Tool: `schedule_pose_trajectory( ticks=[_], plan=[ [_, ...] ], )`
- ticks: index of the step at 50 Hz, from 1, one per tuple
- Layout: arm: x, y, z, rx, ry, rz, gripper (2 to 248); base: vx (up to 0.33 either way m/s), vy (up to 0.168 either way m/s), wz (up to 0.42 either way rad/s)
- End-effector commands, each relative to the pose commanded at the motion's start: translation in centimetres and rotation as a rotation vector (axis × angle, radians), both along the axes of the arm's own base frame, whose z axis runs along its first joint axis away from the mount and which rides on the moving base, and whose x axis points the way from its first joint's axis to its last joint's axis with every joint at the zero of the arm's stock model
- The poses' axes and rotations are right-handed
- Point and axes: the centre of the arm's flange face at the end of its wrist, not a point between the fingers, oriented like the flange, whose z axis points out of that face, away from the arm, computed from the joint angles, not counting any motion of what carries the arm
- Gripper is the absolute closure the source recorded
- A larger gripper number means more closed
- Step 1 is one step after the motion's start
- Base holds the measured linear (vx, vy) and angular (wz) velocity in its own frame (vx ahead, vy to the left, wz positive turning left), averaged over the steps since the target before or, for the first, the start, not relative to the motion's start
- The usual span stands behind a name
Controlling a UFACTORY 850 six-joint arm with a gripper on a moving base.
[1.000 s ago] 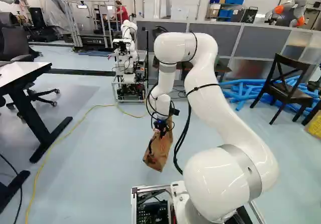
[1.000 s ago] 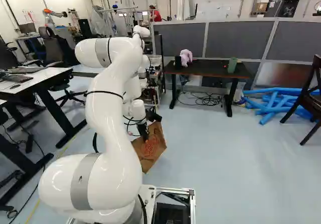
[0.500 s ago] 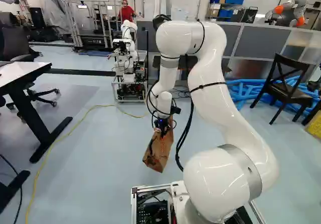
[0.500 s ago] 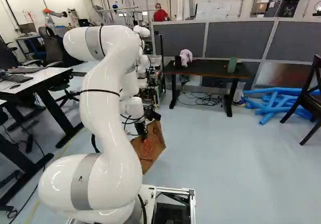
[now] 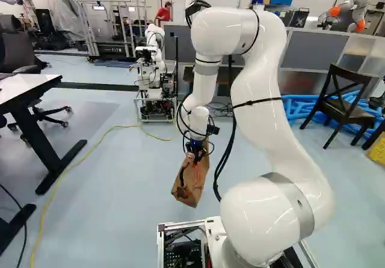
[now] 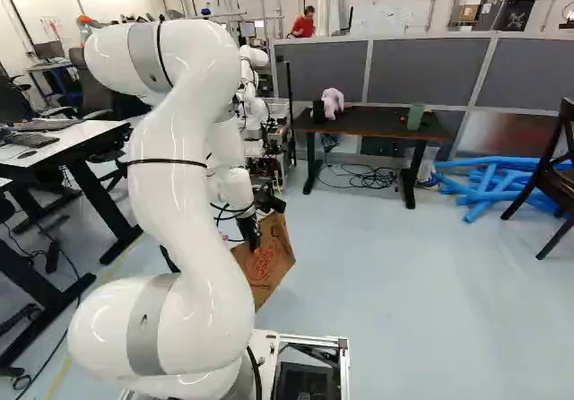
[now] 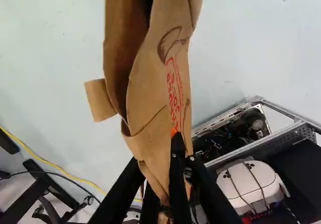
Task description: Pick up the bag on the ground and place it on the table
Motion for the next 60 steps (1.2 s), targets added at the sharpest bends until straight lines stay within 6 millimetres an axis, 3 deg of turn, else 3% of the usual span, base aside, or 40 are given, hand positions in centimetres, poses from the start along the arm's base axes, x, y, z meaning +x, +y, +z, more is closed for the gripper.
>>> schedule_pose_trajectory(
  ticks=[60],
  plan=[
    [-4.6,-1.2,8.9,0.021,-0.032,-0.01,229,0.0,0.0,0.0]
  ],
)
